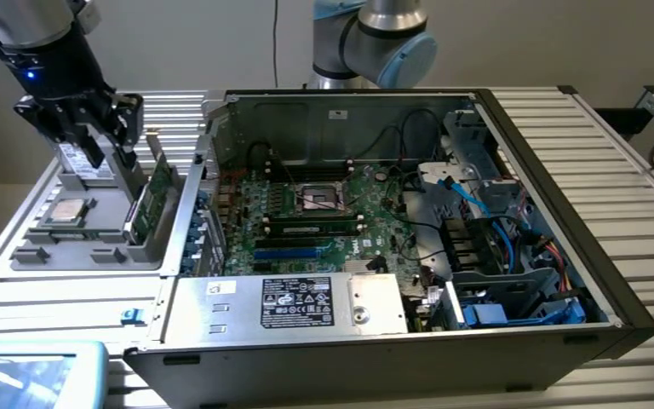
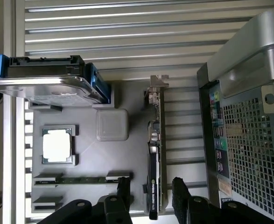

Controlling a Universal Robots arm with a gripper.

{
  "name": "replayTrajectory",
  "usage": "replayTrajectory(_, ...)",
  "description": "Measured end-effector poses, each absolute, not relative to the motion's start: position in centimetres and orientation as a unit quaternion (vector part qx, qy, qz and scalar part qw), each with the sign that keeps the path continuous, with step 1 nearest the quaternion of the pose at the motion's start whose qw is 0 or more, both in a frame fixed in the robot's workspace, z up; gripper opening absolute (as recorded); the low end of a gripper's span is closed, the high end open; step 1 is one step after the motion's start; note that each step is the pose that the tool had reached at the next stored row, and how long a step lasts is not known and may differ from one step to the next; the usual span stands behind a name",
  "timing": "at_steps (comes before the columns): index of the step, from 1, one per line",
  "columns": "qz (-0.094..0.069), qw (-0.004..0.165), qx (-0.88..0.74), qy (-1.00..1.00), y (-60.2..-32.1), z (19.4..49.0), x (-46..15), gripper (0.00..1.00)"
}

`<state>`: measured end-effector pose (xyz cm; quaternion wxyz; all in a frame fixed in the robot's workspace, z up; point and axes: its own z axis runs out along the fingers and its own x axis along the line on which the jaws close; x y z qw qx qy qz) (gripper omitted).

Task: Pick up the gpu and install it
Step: 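Pick up the gpu and move the gpu toward the slot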

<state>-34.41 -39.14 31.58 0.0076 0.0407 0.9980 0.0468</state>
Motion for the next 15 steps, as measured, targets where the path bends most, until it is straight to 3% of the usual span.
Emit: replayTrajectory(15, 0.048, 0.008, 0.045, 0.998, -39.4, 28.0, -33.9, 0.49)
